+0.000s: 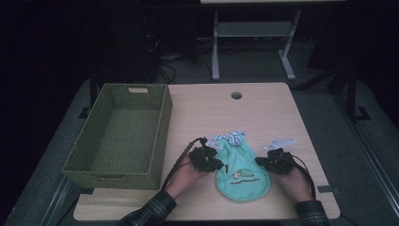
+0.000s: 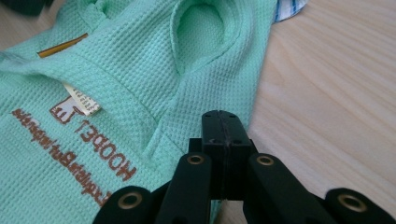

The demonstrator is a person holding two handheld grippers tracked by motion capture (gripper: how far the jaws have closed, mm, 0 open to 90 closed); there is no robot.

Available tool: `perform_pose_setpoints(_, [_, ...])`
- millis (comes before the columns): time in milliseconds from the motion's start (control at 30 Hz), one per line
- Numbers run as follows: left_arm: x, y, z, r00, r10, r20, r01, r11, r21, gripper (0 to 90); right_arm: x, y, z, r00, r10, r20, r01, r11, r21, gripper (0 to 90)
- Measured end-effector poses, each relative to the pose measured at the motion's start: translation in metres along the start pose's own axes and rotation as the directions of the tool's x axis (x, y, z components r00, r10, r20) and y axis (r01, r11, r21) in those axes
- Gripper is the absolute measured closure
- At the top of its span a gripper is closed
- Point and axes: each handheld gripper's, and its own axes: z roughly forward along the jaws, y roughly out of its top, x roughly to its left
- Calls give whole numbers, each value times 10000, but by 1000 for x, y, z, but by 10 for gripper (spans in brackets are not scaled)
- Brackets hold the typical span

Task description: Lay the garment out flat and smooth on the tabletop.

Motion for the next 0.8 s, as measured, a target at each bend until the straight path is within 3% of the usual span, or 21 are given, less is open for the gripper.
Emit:
perform_pose_setpoints(167, [22,10,-3,9946,-447,-936,427,9988,-228,694,3,-1,-14,9997,135,-185,-145,9982,-577,886])
perform_pose_setpoints(333, [44,23,-1,9829,-848,-1633,784,9959,-447,586,8,-10,-17,9989,220,-422,-240,9985,-486,888])
perform_pose_setpoints(533, [62,27,7,9804,-1278,-1502,1224,9915,-449,530,8,-17,-13,9988,135,-461,-142,9998,-140,893])
perform_pose_setpoints(700, [65,21,18,9836,-1176,-1370,1162,9931,-184,523,7,-17,-13,9986,183,-491,-187,9998,-82,895])
perform_pose_setpoints(800, [66,19,22,9863,-1073,-1255,1086,9941,40,588,8,-16,-13,9988,161,-454,-163,9999,-41,895])
